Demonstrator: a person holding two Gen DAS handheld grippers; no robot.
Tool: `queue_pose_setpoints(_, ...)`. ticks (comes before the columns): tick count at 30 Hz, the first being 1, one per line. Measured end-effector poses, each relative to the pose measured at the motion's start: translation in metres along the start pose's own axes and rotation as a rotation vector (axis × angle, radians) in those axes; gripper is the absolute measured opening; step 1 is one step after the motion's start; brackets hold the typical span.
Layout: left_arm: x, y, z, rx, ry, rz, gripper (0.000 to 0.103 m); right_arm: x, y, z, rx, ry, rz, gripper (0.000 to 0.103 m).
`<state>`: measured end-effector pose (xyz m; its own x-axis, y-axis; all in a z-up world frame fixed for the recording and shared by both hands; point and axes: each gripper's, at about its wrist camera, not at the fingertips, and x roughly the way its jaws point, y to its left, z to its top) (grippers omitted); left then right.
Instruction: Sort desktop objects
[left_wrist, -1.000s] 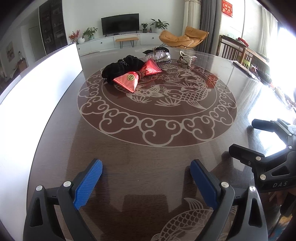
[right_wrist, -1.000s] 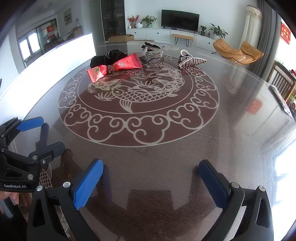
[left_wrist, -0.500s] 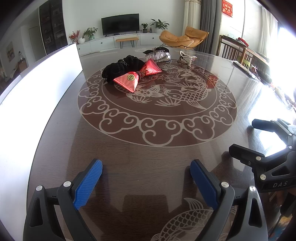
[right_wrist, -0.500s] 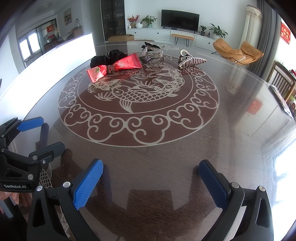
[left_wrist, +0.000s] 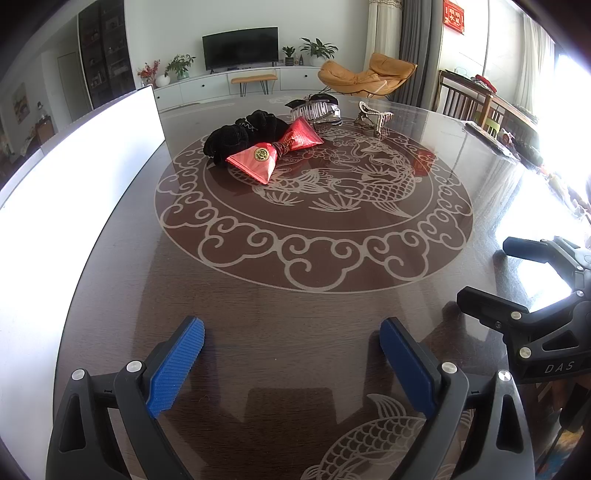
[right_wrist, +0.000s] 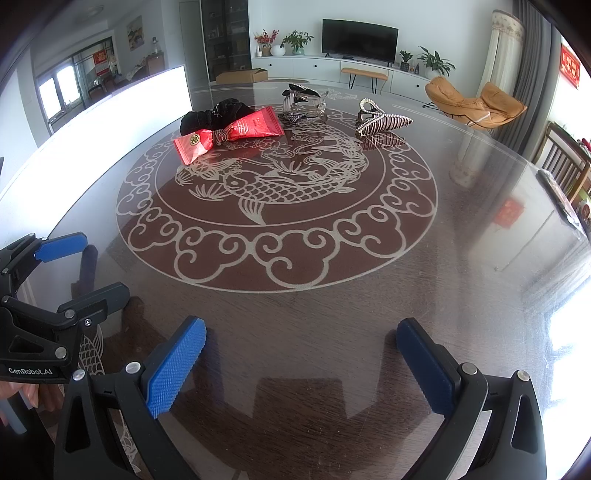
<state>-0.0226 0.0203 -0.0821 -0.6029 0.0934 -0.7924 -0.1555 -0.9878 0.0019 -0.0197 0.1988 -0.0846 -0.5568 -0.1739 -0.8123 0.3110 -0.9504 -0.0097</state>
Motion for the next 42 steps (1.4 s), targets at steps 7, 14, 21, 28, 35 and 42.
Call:
queue_pose_setpoints(7,0.0,0.0,0.0,0.0,0.0,0.0,0.097,0.0,0.0,0.0,0.0,0.0,0.0,0.103)
queue_pose_setpoints(14,0.0,0.0,0.0,0.0,0.0,0.0,0.097,0.0,0.0,0.0,0.0,0.0,0.0,0.103)
queue_pose_setpoints(21,0.001,0.0,0.0,0.0,0.0,0.001,0.097,0.0,0.0,0.0,0.0,0.0,0.0,0.103)
queue_pose_setpoints(28,0.001,0.002,0.001,-0.004,0.003,0.002,0.098,0.0,0.0,0.0,0.0,0.0,0.0,0.103)
queue_pose_setpoints(35,-0.003,0.022,-0.001,-0.126,-0.018,0.027,0.098,0.001,0.0,0.0,0.001,0.0,0.002,0.103)
queue_pose_setpoints(42,0.0,0.012,-0.001,-0.076,0.003,0.059,0.098,0.001,0.0,0.0,0.003,-0.001,0.005,0.103)
